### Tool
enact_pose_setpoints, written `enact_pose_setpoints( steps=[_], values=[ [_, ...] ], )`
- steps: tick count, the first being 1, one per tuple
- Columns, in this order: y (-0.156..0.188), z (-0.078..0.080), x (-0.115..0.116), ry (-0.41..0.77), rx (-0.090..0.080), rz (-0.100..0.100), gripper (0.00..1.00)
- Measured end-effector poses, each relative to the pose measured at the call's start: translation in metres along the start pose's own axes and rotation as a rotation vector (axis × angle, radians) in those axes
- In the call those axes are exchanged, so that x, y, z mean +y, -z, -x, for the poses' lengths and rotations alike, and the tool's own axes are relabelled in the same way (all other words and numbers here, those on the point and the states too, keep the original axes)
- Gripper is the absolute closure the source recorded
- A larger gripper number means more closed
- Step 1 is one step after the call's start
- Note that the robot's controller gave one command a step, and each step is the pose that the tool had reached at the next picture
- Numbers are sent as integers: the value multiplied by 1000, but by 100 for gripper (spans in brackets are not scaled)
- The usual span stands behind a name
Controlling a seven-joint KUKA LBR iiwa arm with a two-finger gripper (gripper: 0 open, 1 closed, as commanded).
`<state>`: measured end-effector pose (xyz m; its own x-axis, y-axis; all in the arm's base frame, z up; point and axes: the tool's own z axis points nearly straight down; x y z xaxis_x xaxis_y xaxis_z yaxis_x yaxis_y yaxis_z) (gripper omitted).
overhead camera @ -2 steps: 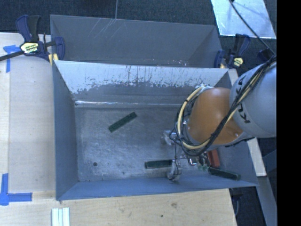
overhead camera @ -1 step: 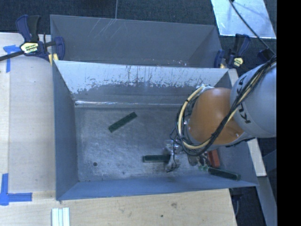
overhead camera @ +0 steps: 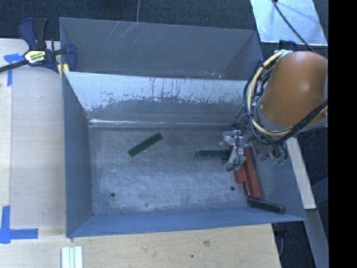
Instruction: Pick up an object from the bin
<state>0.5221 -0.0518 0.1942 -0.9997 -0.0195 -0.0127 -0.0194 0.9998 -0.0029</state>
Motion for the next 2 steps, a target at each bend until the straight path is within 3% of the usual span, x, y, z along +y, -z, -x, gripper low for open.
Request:
enact_pose_setpoints(
  steps=[1, 2],
  values=[
    [4, 5, 29, 280, 6, 4, 100],
    [75, 15, 12, 636, 2, 3, 100]
  ],
)
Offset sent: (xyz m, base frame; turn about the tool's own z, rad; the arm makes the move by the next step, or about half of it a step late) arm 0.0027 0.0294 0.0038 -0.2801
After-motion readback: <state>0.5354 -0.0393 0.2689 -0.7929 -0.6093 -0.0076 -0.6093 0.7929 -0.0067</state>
